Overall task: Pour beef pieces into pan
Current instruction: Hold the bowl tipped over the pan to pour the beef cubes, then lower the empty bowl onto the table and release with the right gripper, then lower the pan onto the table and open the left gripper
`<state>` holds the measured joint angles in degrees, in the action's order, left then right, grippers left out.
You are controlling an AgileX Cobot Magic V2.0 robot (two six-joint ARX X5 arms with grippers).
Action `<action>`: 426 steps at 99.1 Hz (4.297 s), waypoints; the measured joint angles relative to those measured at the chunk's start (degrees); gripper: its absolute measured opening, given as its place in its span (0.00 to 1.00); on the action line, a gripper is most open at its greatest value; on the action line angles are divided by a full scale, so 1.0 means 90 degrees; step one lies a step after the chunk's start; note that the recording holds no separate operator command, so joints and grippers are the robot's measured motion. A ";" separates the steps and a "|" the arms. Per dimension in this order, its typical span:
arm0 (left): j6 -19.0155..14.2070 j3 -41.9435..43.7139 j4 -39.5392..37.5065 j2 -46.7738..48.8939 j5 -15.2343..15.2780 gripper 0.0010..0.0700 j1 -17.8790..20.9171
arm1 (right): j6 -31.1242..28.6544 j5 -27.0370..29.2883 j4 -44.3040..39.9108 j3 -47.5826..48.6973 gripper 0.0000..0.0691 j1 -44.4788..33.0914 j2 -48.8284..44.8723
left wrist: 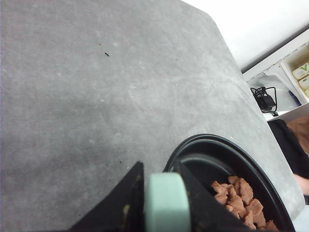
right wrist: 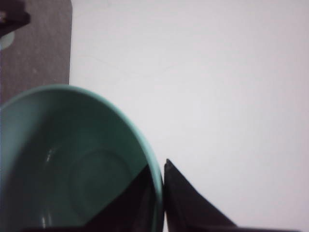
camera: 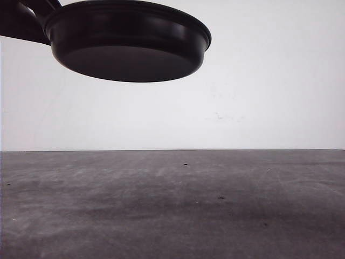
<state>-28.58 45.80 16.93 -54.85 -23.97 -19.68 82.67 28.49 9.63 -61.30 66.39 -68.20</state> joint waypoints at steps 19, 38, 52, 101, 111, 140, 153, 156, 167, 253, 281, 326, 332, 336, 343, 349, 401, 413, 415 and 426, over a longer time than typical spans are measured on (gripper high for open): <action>-0.0002 0.0000 0.0000 0.0000 0.0000 0.07 0.0000 | 0.0175 0.0000 0.0002 0.0000 0.03 0.0034 0.0000; 0.0000 0.0000 0.0000 0.0000 0.0000 0.07 0.0000 | 0.0316 0.0000 0.0010 0.0000 0.03 0.0041 0.0000; -0.0002 0.0000 0.0000 0.0000 0.0000 0.07 0.0000 | 0.0510 0.0002 0.0180 0.0000 0.03 0.0180 0.0000; -0.0002 0.0000 0.0000 0.0000 0.0000 0.07 0.0000 | 0.0464 0.0262 0.1268 -0.0002 0.03 0.0367 -0.0002; 0.0000 0.0000 -0.0002 0.0000 0.0000 0.07 0.0000 | -0.0483 0.0831 0.1528 -0.0005 0.03 0.0182 -0.0005; 0.0000 0.0000 -0.0002 0.0000 -0.0002 0.07 0.0000 | -0.4758 0.1877 -0.0134 -0.0007 0.03 -0.1634 0.0148; 0.0005 0.0000 -0.0005 0.0000 -0.0075 0.07 0.0000 | -0.7193 0.0789 -0.1763 -0.0007 0.03 -0.2732 0.0347; 0.0007 0.0000 -0.0005 0.0000 -0.0087 0.07 0.0000 | -0.7854 0.0350 -0.2188 -0.0007 0.03 -0.3067 0.0355; 0.0007 0.0000 -0.0007 0.0000 -0.0102 0.07 0.0000 | -0.9707 -0.1316 -0.3356 -0.0007 0.03 -0.4284 0.0177; 0.0056 0.0000 -0.0525 0.0012 -0.0262 0.07 0.0000 | -1.1203 -0.4337 -0.3354 0.1217 0.21 -0.6693 -0.2076; 0.0170 0.0000 -0.0525 0.0002 0.0423 0.07 0.0000 | -1.1215 -0.4337 -0.3300 0.1217 0.44 -0.6705 -0.1936; 0.0466 -0.0024 -0.1763 -0.1678 0.1387 0.07 0.0206 | -1.0618 -0.4316 -0.3274 0.1185 0.49 -0.6540 0.1224; 0.0469 -0.0024 -0.1984 -0.2052 0.1455 0.07 0.0270 | -1.0499 -0.4313 -0.3274 0.1183 0.49 -0.6521 0.1593; 0.0469 -0.0024 -0.2123 -0.2305 0.1525 0.07 0.0301 | -1.0450 -0.4313 -0.3276 0.1183 0.49 -0.6501 0.1780; 0.0486 -0.0024 -0.2305 -0.2722 0.1649 0.07 0.0340 | -1.0392 -0.4311 -0.3286 0.1183 0.49 -0.6499 0.2035; 0.0503 -0.0032 -0.2455 -0.3028 0.1739 0.07 0.0350 | -1.0375 -0.4311 -0.3308 0.1183 0.49 -0.6489 0.2208; 0.0503 -0.0049 -0.2611 -0.3626 0.1863 0.55 0.0447 | -1.0331 -0.4306 -0.3689 0.1183 0.49 -0.6428 0.2511; 0.0534 -0.0049 -0.2419 -0.3623 0.1860 0.61 0.0568 | -1.0331 -0.4306 -0.3689 0.1183 0.49 -0.6428 0.2511; 0.0546 -0.0049 -0.2373 -0.3611 0.1863 0.61 0.0595 | -1.0329 -0.4306 -0.3689 0.1183 0.49 -0.6428 0.2509; 0.0729 -0.0049 -0.2055 -0.3293 0.1865 0.62 0.0770 | -1.0314 -0.4306 -0.3689 0.1183 0.49 -0.6428 0.2509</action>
<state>-22.02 45.36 -1.56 -84.49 -7.18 -12.75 -10.15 -10.26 -23.57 -50.65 8.54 -45.63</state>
